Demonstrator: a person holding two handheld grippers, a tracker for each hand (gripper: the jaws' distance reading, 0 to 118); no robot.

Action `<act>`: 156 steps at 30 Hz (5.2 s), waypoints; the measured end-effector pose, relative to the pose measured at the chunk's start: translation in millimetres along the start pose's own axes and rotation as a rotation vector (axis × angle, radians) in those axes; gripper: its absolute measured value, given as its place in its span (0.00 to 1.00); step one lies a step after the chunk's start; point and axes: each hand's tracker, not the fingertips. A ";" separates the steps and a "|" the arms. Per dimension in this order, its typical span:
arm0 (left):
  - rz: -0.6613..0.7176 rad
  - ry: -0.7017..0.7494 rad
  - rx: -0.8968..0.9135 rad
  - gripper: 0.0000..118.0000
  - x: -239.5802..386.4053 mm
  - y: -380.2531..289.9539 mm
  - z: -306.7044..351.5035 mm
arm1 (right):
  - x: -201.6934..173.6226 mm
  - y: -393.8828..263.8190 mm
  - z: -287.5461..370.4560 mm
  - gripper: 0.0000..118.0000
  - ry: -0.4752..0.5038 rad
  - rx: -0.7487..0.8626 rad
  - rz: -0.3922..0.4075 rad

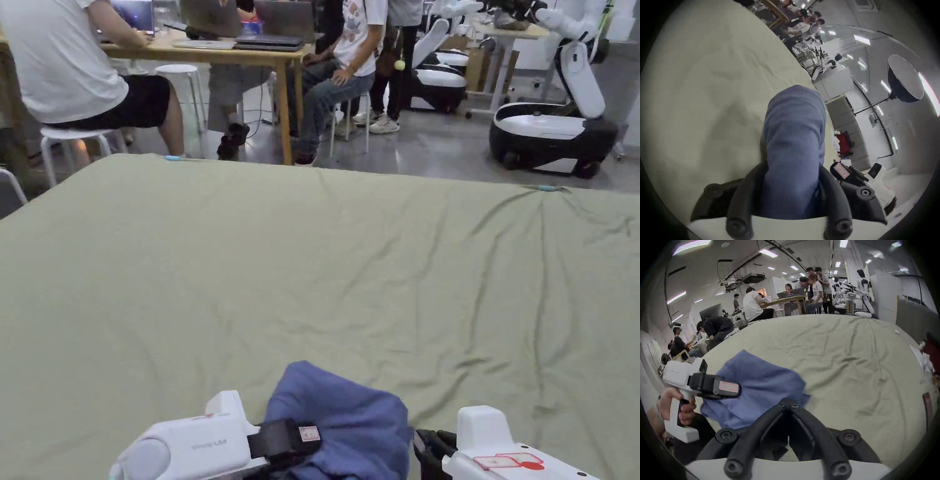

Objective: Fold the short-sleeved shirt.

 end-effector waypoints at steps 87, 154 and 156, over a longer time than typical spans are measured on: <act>-0.786 0.528 0.665 0.53 246.3 125.9 85.0 | 56.5 229.2 151.7 0.17 -0.404 0.496 0.022; -0.780 0.537 0.684 1.00 235.4 124.8 81.6 | 30.9 240.5 148.6 1.00 -0.454 0.457 -0.107; -0.788 0.539 0.684 1.00 235.6 123.4 80.7 | 31.1 240.7 149.1 1.00 -0.434 0.456 -0.098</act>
